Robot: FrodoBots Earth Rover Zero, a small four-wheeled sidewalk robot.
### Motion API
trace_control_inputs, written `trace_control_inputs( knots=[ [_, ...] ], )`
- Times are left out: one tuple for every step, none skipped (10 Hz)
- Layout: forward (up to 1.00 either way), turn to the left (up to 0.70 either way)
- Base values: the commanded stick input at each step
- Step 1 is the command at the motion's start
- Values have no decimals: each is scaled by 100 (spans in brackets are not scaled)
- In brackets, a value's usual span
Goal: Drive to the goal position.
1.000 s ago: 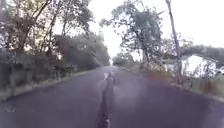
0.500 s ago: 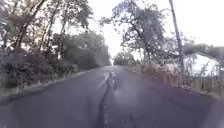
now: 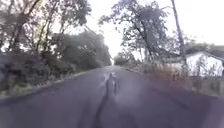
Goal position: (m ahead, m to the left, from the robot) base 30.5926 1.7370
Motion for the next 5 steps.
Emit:
trace_control_inputs(
  knots=[
    [100, 0],
    [100, 0],
    [100, 0],
    [100, 0],
    [100, 0]
  ],
)
